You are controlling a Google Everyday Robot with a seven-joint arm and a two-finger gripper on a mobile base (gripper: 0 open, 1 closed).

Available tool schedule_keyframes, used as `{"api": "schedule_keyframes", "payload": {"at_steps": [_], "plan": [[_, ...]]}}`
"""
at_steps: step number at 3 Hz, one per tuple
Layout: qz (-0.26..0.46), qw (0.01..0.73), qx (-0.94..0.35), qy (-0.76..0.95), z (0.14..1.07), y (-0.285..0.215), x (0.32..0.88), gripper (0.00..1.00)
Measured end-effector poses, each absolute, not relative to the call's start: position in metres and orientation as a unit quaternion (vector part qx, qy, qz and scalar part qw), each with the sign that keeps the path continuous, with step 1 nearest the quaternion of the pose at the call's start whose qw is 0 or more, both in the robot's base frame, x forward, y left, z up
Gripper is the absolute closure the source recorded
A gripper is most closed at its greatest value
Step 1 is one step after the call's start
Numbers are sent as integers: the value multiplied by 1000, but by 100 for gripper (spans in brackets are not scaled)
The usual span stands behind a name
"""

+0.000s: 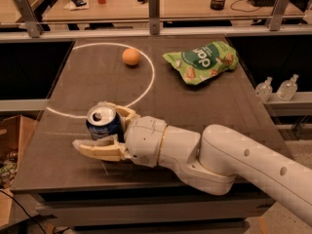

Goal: Move pepsi can near orange

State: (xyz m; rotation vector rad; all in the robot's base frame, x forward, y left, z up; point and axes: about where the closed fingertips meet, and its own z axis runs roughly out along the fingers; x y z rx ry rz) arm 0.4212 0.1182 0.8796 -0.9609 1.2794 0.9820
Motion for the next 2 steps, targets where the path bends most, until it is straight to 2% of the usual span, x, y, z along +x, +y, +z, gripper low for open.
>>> {"api": "schedule_keyframes", "payload": {"at_steps": [2], "plan": [[409,570,-454,549,887,107,433,87]]}}
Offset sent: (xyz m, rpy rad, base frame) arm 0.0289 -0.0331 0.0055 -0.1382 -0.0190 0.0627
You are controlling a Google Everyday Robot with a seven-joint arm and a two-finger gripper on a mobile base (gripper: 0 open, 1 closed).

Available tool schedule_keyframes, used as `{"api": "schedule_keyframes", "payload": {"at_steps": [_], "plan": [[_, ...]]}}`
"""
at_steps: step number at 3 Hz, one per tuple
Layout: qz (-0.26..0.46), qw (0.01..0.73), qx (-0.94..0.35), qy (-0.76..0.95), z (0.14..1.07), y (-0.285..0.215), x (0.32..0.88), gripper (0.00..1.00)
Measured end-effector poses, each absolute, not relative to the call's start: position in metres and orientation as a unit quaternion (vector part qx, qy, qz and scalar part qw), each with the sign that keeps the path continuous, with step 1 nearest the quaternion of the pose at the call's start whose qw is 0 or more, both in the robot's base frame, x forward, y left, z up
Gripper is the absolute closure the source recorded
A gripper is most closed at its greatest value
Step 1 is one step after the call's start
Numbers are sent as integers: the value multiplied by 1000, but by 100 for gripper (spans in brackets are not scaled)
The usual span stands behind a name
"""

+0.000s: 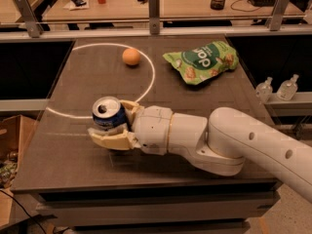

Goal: Move pepsi can near orange

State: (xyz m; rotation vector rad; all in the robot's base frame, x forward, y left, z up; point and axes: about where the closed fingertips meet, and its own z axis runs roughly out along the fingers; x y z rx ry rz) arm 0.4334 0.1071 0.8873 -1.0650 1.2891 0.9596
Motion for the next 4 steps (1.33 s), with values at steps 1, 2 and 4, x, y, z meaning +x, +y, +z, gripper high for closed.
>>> {"api": "schedule_keyframes", "payload": {"at_steps": [1,2,4], "plan": [[374,569,-460,570,886,79,459,100],[325,568,-446,610,873,34,491,100],[325,568,-446,610,876,35,491,100]]}}
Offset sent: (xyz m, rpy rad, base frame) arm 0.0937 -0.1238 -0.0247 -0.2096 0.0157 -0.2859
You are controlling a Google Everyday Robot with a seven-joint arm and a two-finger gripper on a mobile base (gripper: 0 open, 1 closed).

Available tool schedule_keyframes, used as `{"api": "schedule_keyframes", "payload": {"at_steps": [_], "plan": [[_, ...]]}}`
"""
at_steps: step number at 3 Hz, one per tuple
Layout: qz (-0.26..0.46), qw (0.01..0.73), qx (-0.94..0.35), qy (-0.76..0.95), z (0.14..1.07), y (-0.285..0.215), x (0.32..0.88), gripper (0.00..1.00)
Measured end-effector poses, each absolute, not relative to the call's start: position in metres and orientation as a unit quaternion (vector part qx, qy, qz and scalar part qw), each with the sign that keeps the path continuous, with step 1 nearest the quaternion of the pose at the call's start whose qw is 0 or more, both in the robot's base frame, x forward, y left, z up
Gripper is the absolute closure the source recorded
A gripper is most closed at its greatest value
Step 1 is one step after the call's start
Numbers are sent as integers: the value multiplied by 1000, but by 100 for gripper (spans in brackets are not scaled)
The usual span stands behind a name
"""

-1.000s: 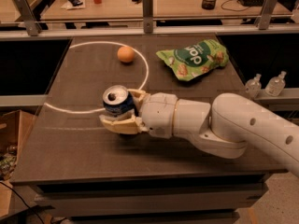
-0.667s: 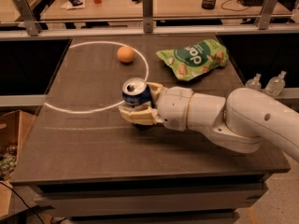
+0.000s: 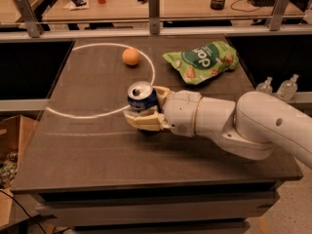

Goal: Move pepsi can near orange

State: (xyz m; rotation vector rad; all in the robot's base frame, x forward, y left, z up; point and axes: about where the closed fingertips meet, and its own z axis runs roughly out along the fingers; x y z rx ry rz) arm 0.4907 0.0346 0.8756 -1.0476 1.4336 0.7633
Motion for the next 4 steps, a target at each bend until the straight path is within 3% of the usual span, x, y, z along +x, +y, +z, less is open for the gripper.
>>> {"api": "schedule_keyframes", "payload": {"at_steps": [2,3,4], "plan": [[286,587,-430,624,881,19,509,100],[183,632,-399,639,907,-23,553,100],[127,672,-348,641,927,-62,587,100]]}}
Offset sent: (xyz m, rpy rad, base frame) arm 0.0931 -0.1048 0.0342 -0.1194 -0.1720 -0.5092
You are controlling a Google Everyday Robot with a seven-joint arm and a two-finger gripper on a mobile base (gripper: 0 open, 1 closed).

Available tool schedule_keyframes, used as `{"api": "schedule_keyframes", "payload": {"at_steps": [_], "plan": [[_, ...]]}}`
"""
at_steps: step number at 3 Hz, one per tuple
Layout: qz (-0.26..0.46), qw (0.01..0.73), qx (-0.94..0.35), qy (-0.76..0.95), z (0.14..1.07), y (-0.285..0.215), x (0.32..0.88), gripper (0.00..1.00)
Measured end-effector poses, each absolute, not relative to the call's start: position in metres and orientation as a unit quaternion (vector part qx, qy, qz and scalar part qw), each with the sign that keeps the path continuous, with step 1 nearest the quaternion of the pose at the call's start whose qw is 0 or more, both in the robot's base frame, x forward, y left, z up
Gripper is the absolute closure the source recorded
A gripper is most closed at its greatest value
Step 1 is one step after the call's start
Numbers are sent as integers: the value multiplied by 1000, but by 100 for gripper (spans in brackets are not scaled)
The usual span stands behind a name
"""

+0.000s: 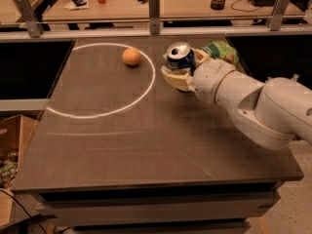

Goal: Move pepsi can near orange

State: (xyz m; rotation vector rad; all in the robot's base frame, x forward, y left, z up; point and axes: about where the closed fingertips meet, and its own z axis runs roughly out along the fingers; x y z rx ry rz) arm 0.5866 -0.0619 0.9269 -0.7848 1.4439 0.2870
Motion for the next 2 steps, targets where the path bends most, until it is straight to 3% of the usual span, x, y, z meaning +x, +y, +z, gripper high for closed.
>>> {"api": "schedule_keyframes", "payload": {"at_steps": [2], "plan": [[181,704,-265,633,919,-64,650,100]]}}
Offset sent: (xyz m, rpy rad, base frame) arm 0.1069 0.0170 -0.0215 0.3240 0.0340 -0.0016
